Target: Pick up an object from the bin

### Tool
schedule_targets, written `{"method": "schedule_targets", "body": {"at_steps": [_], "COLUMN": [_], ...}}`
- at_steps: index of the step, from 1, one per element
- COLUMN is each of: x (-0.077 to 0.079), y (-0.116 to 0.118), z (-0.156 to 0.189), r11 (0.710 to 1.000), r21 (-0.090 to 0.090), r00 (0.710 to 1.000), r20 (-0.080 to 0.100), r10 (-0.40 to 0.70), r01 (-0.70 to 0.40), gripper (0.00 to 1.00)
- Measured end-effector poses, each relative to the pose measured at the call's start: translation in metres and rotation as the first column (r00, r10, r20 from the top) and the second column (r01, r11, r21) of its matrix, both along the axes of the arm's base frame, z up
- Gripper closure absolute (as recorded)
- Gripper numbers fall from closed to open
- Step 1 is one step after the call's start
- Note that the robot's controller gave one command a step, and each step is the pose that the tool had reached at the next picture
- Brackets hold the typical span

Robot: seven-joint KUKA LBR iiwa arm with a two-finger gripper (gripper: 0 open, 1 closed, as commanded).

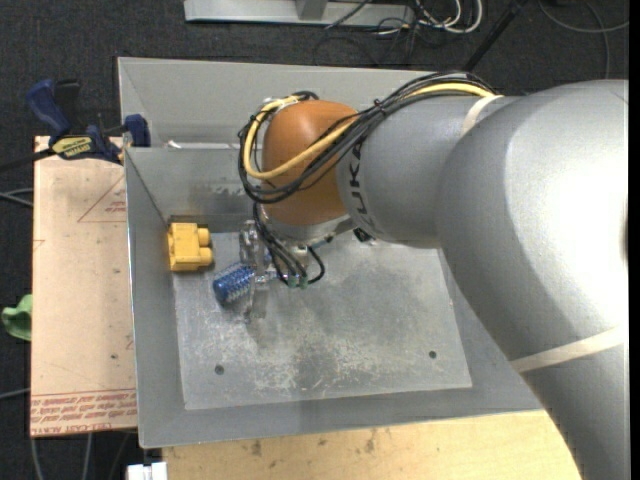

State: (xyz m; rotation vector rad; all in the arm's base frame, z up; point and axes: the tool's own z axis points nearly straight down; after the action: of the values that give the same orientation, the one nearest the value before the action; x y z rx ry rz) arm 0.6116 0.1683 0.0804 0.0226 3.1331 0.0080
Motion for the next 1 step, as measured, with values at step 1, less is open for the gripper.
{"method": "schedule_targets", "body": {"at_steps": [1], "x": [0.0002], "y": [-0.0053], "z": [-0.0097], "r11": [0.994], "r21": [-0.004], "r00": [0.994], "r20": [-0.004], "r10": [0.113], "r01": [-0.113], "gripper": [0.0]}}
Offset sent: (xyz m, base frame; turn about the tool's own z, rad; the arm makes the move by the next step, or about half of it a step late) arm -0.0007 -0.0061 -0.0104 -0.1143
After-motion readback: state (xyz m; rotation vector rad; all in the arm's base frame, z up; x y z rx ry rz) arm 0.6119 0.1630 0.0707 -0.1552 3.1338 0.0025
